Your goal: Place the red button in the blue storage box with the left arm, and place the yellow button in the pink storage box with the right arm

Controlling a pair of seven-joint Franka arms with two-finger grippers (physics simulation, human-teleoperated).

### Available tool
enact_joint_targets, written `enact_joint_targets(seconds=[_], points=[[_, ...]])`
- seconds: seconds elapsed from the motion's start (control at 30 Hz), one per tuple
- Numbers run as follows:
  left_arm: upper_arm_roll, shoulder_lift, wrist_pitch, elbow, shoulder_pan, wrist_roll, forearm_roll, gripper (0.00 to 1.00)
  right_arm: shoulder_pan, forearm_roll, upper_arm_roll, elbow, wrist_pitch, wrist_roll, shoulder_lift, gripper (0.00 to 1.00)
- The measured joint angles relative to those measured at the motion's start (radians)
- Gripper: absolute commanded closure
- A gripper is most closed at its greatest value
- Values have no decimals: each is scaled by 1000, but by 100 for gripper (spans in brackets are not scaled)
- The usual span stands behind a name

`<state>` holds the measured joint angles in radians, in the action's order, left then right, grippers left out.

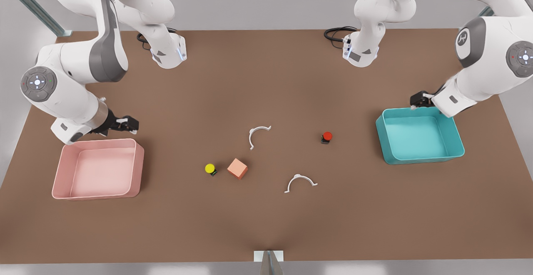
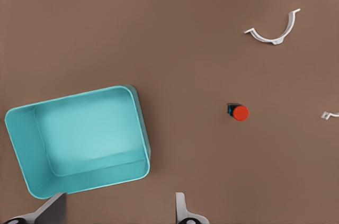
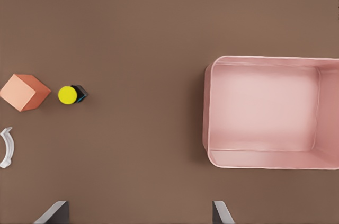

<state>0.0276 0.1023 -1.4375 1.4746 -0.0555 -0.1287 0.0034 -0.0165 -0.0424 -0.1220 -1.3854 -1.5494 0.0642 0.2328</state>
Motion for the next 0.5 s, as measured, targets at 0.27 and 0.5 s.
enact_joint_targets(seconds=[0.27, 0.5], points=[[-7, 205, -208, 164, -365, 65, -24, 0, -214, -50, -136, 121, -162, -4, 488, 0], [-6, 240, -685, 506, -408, 141, -32, 0, -233, -97, -95, 130, -337, 10, 571, 0]])
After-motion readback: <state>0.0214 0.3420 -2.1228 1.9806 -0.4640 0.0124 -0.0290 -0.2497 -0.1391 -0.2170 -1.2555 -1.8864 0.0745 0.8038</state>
